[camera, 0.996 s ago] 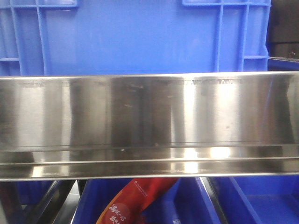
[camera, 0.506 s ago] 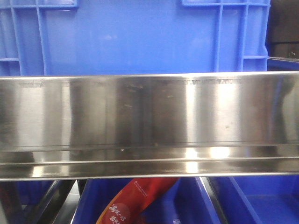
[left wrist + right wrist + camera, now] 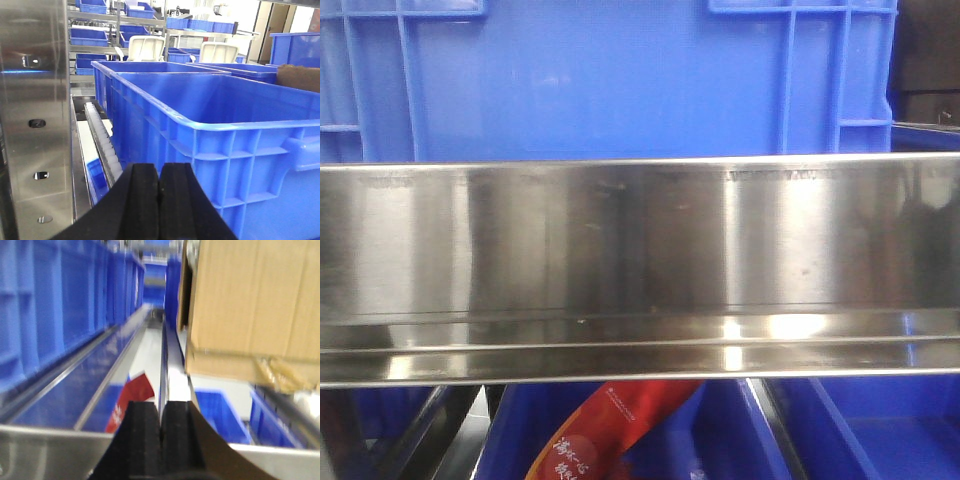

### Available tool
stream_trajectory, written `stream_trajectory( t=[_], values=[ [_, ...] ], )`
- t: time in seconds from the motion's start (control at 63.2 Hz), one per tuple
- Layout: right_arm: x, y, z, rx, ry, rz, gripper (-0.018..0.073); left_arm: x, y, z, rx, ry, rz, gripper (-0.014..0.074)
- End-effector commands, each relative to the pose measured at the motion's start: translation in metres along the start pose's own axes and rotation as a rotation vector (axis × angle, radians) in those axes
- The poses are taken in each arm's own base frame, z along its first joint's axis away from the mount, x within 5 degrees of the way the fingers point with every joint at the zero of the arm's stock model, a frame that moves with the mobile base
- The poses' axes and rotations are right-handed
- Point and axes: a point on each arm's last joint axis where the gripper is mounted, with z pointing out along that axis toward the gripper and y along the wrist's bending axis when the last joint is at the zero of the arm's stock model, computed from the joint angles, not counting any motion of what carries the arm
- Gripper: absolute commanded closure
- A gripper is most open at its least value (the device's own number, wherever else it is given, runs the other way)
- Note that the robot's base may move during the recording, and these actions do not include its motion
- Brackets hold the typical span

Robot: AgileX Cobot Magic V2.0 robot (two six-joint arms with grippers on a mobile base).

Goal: Grab block from conveyor and place in blue bin

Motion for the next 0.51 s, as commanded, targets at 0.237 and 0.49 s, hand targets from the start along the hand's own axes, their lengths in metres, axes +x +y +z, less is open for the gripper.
stream_trajectory(
  t=[0.237,0.49],
  values=[
    [-0.0049,-0.0008,-0.0022,0.011,-0.073,-0.006,0.0721,-0.0017,0.0004,-0.0008,-0.005,-0.021,-0.010,0.0708],
    [-0.0051,-0.0008,-0.0022,0.010,-0.075,0.020,0.0721,-0.0017,0.0004,-0.0008,-0.005,-0.021,-0.010,0.0708]
  ],
)
